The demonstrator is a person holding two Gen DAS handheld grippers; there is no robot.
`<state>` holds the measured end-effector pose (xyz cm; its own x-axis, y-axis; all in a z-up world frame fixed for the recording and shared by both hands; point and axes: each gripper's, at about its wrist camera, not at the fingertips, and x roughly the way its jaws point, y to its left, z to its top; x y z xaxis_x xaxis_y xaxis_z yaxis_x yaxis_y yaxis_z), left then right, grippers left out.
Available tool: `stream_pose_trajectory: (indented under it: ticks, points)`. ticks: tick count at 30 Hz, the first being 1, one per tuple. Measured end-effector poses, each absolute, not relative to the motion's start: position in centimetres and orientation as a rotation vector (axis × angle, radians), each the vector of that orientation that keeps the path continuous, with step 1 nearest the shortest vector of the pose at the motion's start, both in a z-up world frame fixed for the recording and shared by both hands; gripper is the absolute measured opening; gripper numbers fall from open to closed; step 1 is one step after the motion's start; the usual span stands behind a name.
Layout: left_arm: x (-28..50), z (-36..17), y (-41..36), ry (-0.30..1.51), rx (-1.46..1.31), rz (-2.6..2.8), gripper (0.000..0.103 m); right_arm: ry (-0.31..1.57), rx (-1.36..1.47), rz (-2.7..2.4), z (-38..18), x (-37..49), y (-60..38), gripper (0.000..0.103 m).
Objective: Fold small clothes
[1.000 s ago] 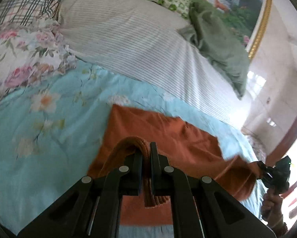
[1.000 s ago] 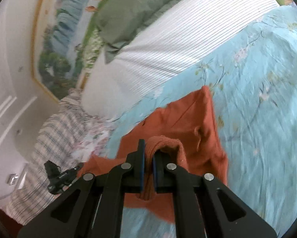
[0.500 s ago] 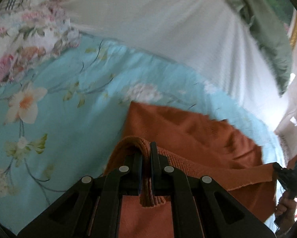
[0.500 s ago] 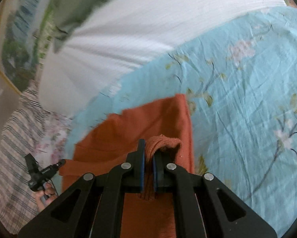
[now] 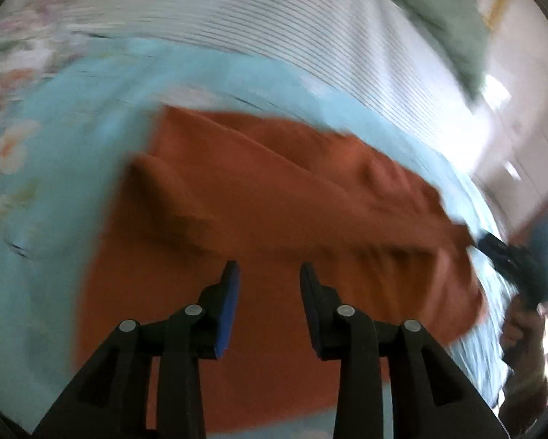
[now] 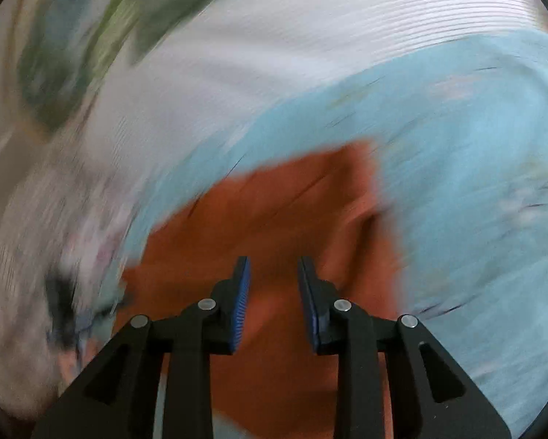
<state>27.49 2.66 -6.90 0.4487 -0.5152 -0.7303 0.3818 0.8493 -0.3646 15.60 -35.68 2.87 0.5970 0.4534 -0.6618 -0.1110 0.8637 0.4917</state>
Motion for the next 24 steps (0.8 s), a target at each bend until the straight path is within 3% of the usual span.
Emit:
stream_pose_trajectory:
  ticks: [4,5,9,12,18,24]
  points:
    - [27.4,-8.8,-1.7,1.024,0.007,-0.567,0.036,1.016,0.212,0.372,0.4,17.7,-31.5,0.029]
    - [27.9,-8.8,-2.0,1.018,0.021,-0.563,0.036,1.018,0.194,0.338,0.2,18.5,-31.8,0.025]
    - [32.1,-8.5,-1.5,1.044,-0.022,-0.512,0.03,0.936,0.248,0.175,1.1,21.5,-35.8,0.022]
    - [35.8,-7.5,-0.1,1.027,-0.055,-0.414,0.029,0.836,0.293,-0.016,2.8,22.7,-39.2,0.025]
    - [39.4,-5.4,4.9,0.937,-0.212,-0.21,0.048,0.736,0.494,-0.078,4.4,20.6,-42.8,0.025]
    - [33.7,-6.0,7.5,0.922,-0.323,-0.233,0.051,0.752,0.498,0.011,4.1,15.9,-39.7,0.025]
